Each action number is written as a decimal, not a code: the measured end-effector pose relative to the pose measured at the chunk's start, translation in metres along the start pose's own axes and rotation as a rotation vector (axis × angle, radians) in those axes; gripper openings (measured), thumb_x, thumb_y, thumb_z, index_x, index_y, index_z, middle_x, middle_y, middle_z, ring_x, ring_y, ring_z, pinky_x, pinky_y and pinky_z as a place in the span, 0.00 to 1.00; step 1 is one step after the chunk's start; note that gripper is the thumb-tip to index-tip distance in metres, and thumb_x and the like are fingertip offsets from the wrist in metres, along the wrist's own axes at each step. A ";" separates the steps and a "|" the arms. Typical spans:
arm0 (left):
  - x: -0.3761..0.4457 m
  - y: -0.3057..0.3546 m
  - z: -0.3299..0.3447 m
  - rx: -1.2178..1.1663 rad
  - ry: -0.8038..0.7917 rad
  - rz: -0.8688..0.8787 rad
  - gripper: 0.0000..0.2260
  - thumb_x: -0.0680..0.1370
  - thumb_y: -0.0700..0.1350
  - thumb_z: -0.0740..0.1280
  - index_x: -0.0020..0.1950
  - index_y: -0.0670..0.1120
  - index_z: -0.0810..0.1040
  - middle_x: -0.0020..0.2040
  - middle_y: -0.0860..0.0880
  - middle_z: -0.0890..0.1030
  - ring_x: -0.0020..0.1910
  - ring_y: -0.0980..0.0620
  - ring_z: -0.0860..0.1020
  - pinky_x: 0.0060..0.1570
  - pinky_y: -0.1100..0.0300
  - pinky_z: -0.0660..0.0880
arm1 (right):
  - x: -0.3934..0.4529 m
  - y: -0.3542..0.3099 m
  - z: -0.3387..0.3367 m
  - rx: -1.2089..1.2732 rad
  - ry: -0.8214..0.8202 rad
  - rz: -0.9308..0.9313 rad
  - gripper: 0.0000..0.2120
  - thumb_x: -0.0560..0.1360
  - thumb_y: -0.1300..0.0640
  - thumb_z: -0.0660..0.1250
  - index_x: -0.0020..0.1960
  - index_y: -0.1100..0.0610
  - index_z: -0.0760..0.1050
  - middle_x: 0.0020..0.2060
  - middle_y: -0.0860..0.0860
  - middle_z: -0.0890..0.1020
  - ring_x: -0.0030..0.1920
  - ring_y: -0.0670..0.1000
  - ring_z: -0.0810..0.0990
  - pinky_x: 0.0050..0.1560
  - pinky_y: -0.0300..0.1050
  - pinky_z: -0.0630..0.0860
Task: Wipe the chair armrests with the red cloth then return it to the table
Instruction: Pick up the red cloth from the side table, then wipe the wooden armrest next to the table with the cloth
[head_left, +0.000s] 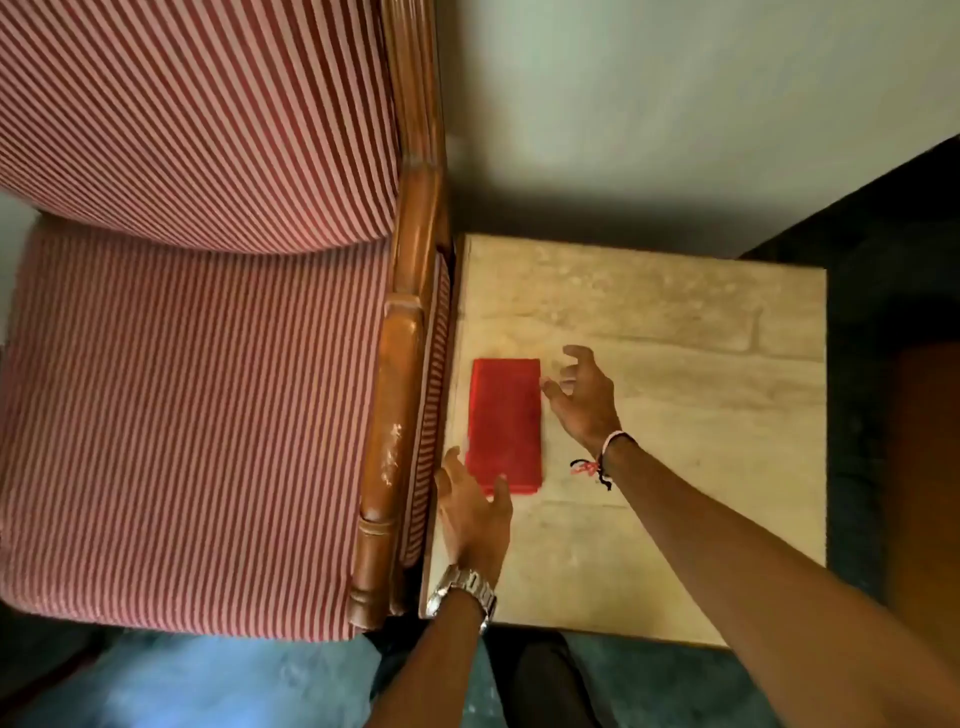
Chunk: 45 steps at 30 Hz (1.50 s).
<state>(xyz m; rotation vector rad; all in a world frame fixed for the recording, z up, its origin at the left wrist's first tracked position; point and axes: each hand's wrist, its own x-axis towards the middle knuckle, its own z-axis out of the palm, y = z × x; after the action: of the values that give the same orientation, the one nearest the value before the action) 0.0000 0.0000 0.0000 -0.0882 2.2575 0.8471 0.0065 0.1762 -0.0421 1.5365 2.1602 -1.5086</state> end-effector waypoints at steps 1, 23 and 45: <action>0.007 -0.001 0.000 -0.001 -0.016 -0.002 0.29 0.78 0.43 0.69 0.76 0.42 0.62 0.69 0.38 0.75 0.65 0.40 0.77 0.57 0.53 0.76 | 0.002 0.001 0.002 0.045 -0.001 0.024 0.25 0.79 0.58 0.71 0.73 0.59 0.67 0.61 0.64 0.80 0.60 0.61 0.81 0.62 0.49 0.78; 0.033 -0.007 0.002 -0.004 -0.110 -0.011 0.22 0.74 0.42 0.75 0.66 0.45 0.74 0.53 0.50 0.82 0.45 0.60 0.79 0.40 0.78 0.73 | -0.013 0.009 -0.003 0.447 -0.012 0.031 0.03 0.79 0.64 0.69 0.51 0.61 0.76 0.40 0.48 0.78 0.43 0.43 0.80 0.40 0.44 0.80; 0.006 -0.053 -0.166 0.021 -0.024 0.054 0.25 0.72 0.47 0.77 0.66 0.44 0.74 0.53 0.49 0.82 0.53 0.46 0.82 0.55 0.49 0.81 | -0.107 -0.101 0.093 0.238 0.078 -0.062 0.18 0.76 0.57 0.75 0.62 0.62 0.78 0.55 0.55 0.84 0.51 0.50 0.82 0.55 0.50 0.81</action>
<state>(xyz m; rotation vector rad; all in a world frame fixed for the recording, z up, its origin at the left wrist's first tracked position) -0.0885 -0.1391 0.0550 -0.0075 2.2545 0.8478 -0.0577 0.0346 0.0368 1.6364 2.1529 -1.8122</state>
